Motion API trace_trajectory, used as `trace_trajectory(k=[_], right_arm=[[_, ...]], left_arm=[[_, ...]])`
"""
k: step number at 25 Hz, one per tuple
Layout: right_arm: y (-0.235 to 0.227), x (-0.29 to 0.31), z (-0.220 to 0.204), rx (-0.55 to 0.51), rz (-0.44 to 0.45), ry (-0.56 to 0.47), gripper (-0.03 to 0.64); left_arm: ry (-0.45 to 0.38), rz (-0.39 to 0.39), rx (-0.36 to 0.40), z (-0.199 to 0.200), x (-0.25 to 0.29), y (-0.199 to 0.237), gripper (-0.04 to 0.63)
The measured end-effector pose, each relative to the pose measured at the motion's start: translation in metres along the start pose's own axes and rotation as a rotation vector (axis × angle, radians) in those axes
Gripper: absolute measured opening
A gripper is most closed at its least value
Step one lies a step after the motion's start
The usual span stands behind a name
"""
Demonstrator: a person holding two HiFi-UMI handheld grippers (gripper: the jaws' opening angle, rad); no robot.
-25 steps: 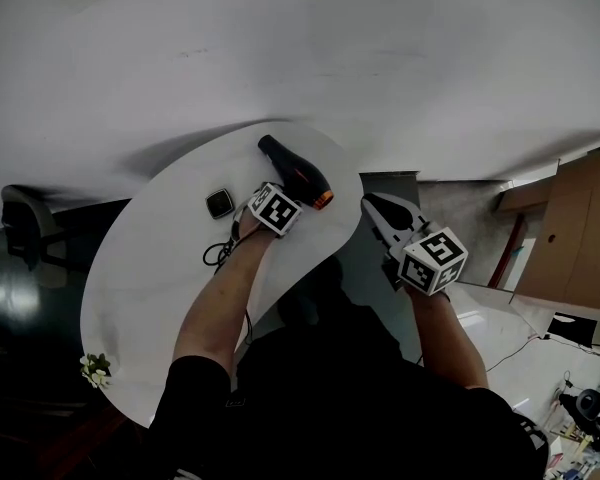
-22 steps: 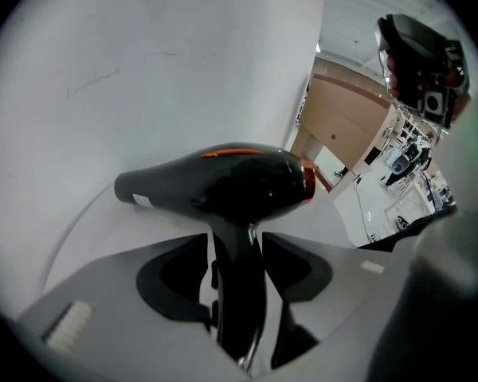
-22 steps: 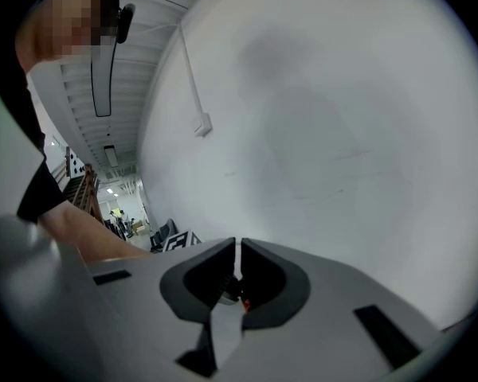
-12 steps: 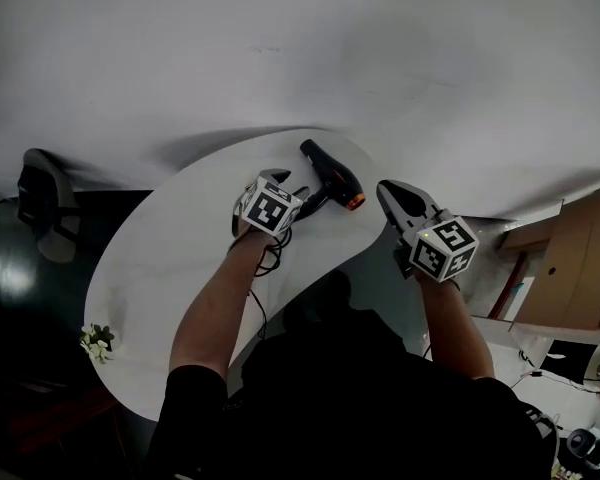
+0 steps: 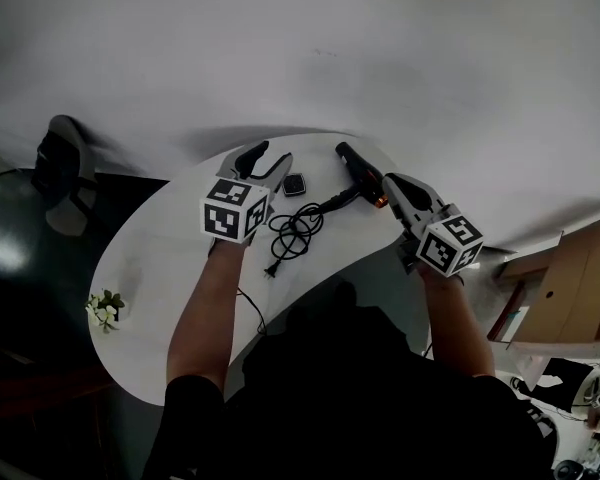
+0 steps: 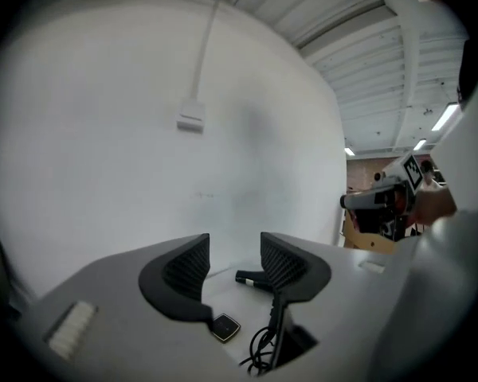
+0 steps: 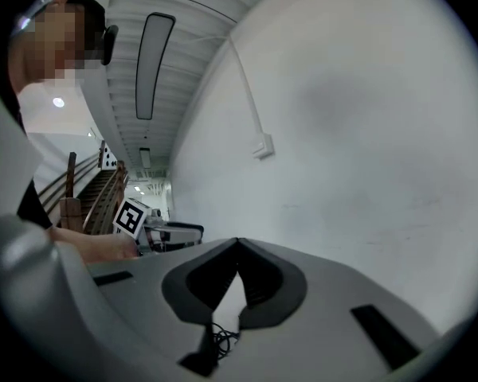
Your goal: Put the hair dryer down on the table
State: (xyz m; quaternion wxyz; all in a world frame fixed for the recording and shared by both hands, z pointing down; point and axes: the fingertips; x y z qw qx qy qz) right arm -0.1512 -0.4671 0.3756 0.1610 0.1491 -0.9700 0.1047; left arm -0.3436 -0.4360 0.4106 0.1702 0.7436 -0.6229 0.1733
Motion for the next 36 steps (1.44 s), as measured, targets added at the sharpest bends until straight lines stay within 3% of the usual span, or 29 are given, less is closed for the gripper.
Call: trace_trajectory(k=[8,13,19,25,29,31,36], right_arm=[[0.016,0.000,0.026,-0.061,0.036,-0.071,0.012],[0.007,0.002,0.037,-0.123,0.058,-0.076,0.011],[-0.014,-0.001,0.031,-0.138,0.063,-0.063,0.011],[-0.033,-0.011,0.025,-0.113,0.064,-0.061,0.011],[-0.040,-0.014,0.023,-0.099,0.068,-0.065,0.011],[-0.042,-0.016,0.023,-0.101,0.069,-0.068,0.011],[-0.042,-0.019,0.023,-0.102,0.074,-0.069,0.011]], left_arm=[[-0.155,0.131,-0.101,0.010,-0.087,0.025,0.208],[-0.198,0.252,-0.115,0.013,-0.107,0.032,0.074],[-0.187,0.330,-0.117,0.014,-0.101,0.033,0.018],[-0.195,0.322,-0.076,0.021,-0.087,0.023,0.018],[-0.167,0.179,-0.038,0.031,-0.072,-0.002,0.015],[-0.145,0.143,-0.025,0.035,-0.066,-0.012,0.011],[-0.104,0.201,-0.003,0.033,-0.056,-0.019,0.011]])
Point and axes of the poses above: the fingertips, and each gripper's own axes: x forward along the fingers, y to its left, z out of its top, and after that the axes turned 14 degrees about y, right-handed
